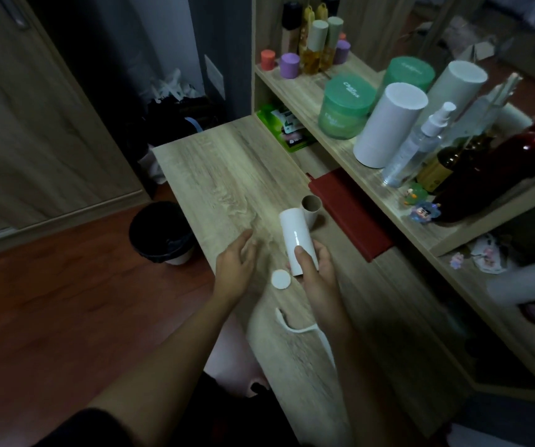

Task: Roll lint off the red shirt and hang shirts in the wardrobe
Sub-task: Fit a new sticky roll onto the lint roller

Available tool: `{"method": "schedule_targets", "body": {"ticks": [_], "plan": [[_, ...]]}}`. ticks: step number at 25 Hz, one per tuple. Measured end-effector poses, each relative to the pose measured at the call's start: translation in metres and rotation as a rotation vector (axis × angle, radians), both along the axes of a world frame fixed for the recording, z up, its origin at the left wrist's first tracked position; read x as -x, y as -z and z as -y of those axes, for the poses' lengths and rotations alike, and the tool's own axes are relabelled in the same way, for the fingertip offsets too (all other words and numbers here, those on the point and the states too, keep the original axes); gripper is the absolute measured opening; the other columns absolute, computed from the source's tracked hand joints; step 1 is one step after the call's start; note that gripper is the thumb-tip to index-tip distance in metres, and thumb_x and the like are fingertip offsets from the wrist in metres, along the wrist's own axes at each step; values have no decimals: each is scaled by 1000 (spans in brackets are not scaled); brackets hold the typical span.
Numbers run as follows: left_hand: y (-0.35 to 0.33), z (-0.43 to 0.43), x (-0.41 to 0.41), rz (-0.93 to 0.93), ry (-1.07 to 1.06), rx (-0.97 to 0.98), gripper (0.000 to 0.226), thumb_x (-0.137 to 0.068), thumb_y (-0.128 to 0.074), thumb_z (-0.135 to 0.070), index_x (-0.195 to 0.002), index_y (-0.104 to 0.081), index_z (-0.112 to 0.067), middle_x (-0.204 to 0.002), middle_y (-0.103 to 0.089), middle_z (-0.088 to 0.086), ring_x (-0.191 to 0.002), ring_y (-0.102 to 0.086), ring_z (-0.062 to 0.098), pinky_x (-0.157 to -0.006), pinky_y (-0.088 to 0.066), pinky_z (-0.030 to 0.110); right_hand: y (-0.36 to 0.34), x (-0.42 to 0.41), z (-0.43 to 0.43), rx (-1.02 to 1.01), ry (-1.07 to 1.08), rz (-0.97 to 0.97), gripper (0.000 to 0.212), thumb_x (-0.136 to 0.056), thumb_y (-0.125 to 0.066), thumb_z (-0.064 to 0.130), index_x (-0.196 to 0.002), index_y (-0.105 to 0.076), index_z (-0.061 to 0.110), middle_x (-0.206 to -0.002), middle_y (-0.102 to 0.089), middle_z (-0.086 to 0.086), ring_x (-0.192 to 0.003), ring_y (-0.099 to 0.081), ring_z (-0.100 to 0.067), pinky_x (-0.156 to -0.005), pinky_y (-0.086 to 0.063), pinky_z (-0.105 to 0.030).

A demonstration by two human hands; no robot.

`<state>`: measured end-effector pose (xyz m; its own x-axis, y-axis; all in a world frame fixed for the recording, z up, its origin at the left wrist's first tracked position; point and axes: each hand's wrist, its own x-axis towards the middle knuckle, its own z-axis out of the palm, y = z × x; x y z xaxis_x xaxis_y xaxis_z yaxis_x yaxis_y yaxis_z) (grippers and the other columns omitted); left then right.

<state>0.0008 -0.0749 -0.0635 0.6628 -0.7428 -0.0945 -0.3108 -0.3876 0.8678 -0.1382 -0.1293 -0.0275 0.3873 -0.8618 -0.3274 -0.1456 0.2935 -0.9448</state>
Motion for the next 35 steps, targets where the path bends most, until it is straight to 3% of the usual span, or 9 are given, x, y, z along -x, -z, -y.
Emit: {"method": "schedule_targets", "body": {"ticks": [3,7,11,13,18,22,26,28,35], "plan": [[-5,-11,-54,6,-81,31,41,-98,-43,-30,-133,-52,-11,-137,-53,4,-129,-46,16,-99,-28,12,-9,-57,-12,9,-48,34,35,-75,-58,47,-107,-54,34,-105,-65,3,-97,-65,-18,-86,-53,-36],[-3,-28,-152,22,-229,35,42,-101,-32,-29,-126,-57,-7,-126,-61,12,-120,-53,26,-85,-35,20,-6,-158,-28,-2,-92,8,48,-75,-57,45,-116,-52,22,-102,-66,-1,-90,-66,-20,-81,-54,-36],[33,-50,-270,-42,-326,-121,50,-101,-26,-35,-129,-53,-3,-132,-54,20,-124,-47,35,-99,-35,32,20,-281,-47,-29,-138,-82,57,-74,-55,44,-123,-49,14,-106,-63,-8,-84,-64,-17,-71,-53,-26],[57,-58,-329,-74,-361,-207,52,-102,-24,-35,-125,-54,0,-127,-56,25,-119,-49,41,-95,-36,36,45,-339,-52,-34,-172,-164,56,-71,-56,53,-117,-51,22,-105,-63,-5,-87,-64,-17,-79,-53,-34],[123,-56,-442,-70,-324,-383,49,-102,-24,-32,-124,-51,2,-122,-56,31,-113,-49,48,-94,-36,42,131,-431,-47,-33,-283,-303,41,-64,-52,76,-100,-45,56,-112,-59,4,-98,-62,-19,-86,-52,-50],[210,-27,-509,-20,-262,-456,49,-101,-27,-34,-130,-48,-1,-125,-55,30,-114,-48,50,-93,-38,43,218,-483,-13,-104,-309,-394,73,-65,-49,73,-123,-43,29,-116,-57,-6,-98,-62,-28,-83,-53,-53],[322,-1,-552,-44,-231,-536,54,-100,-28,-40,-138,-40,-3,-132,-52,26,-120,-46,47,-96,-38,41,326,-515,15,-195,-359,-392,51,-90,-53,39,-131,-38,12,-115,-51,-6,-89,-61,-18,-70,-56,-30],[376,7,-561,-36,-204,-559,55,-99,-33,-38,-140,-36,-2,-132,-51,27,-119,-48,46,-94,-39,41,381,-519,20,-250,-399,-425,47,-93,-51,31,-133,-36,11,-118,-50,-7,-82,-58,-12,-56,-50,-16],[511,20,-580,-8,-275,-620,61,-94,-49,-37,-140,-27,-4,-128,-50,28,-112,-52,46,-87,-46,48,513,-533,32,-163,-546,-581,49,-91,-53,35,-133,-37,16,-110,-54,-3,-84,-59,-14,-61,-51,-25]]}}
